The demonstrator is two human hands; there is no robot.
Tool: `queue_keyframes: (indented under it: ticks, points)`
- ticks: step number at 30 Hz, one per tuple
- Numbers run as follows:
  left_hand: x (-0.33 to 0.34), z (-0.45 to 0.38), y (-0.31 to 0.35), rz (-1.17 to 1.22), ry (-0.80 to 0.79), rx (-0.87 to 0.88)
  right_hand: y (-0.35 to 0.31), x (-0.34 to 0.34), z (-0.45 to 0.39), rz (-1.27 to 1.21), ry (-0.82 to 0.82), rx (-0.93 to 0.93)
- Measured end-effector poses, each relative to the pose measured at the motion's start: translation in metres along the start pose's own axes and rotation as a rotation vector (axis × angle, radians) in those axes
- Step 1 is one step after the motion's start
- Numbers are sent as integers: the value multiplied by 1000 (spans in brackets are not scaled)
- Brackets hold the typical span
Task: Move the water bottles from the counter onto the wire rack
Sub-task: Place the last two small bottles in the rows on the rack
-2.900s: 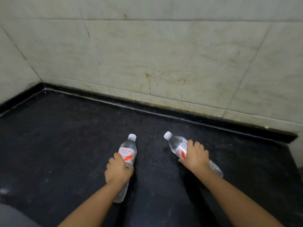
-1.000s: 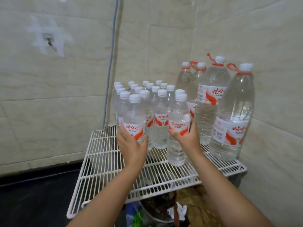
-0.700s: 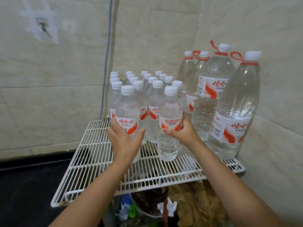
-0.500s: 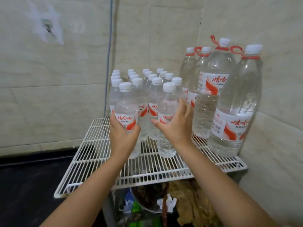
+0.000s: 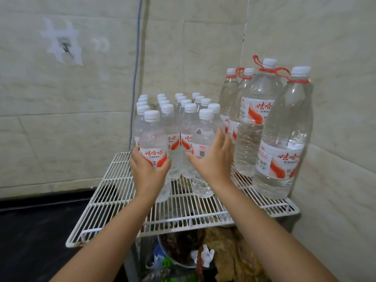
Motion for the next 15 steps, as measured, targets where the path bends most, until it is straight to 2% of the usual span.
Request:
queue_keyframes:
  ticks: [2,5,7,10,13,15]
  points:
    - [-1,-2,0,-18,-12,4,-6,8,2,92,52,33]
    - [-2,-2,0,-7,-28,-4,-6,9,-3,21,105,-13]
    - [-2,-2,1,9,-29,-1,4,10,-12,-189,-2,-17]
    - [1,0,4,14,-22,26,19,12,-24,-465,-307,17]
    - [9,3,9,46,-8,15,22,7,-28,-445,-443,10]
    - [15,4,11,44,-10,7,19,4,-27,-353,-390,-35]
Point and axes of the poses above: each hand's wrist, its own z-axis away from the middle knuckle, its own x-axis out of the palm, y = z × x, the point moved 6 cm from there along -z, towards the middle knuckle, and after that the axes turned 1 degree about x, right-handed, at the moved point
